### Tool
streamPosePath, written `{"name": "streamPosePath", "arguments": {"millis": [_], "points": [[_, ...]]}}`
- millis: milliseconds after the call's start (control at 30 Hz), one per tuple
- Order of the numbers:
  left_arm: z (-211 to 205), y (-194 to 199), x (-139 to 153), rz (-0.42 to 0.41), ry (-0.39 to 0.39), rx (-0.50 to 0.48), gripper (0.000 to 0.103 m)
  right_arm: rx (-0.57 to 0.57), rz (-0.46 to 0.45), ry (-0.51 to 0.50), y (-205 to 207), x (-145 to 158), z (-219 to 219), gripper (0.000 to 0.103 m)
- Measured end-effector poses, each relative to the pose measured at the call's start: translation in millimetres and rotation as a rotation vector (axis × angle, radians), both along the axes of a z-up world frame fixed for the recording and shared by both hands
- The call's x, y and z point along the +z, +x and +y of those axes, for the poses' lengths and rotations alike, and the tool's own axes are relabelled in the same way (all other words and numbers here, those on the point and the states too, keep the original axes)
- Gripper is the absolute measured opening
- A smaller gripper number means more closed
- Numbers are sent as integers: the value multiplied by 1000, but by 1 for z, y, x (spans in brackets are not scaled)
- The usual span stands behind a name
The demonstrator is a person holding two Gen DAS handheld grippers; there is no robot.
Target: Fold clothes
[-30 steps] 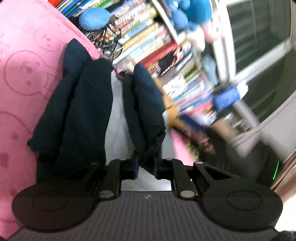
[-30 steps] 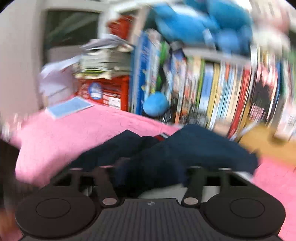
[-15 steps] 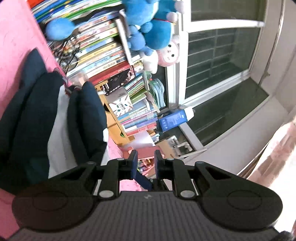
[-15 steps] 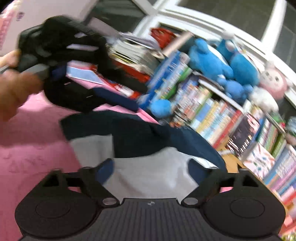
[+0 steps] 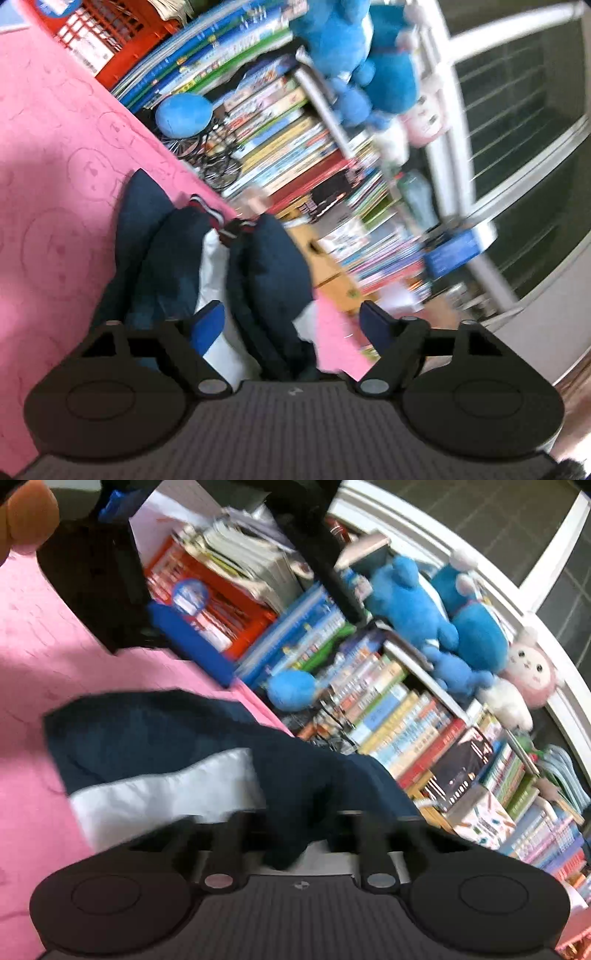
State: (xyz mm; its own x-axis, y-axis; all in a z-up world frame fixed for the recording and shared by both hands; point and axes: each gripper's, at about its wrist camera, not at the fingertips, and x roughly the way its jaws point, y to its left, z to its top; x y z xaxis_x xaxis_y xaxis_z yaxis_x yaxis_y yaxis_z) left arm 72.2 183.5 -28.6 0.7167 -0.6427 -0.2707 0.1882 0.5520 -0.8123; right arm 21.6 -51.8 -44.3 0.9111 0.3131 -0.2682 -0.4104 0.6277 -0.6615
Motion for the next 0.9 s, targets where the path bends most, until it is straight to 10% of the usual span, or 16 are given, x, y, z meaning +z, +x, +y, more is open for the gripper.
{"name": "streamPosePath", "arguments": {"millis": [233,367,800,900], "points": [[-52,47,-8,124,170,-154,82,118,-75,-49,-32,-9,-8,8],[-73,47,-12,121,324,-100,27,159,-87,-49,-39,-11,-9,8],[23,4,3,65,143,203,0,273,-119,-100,-56,-22,-2,8],[26,-8,5,72,133,103,7,269,-118,-72,-58,-20,-4,8]]}}
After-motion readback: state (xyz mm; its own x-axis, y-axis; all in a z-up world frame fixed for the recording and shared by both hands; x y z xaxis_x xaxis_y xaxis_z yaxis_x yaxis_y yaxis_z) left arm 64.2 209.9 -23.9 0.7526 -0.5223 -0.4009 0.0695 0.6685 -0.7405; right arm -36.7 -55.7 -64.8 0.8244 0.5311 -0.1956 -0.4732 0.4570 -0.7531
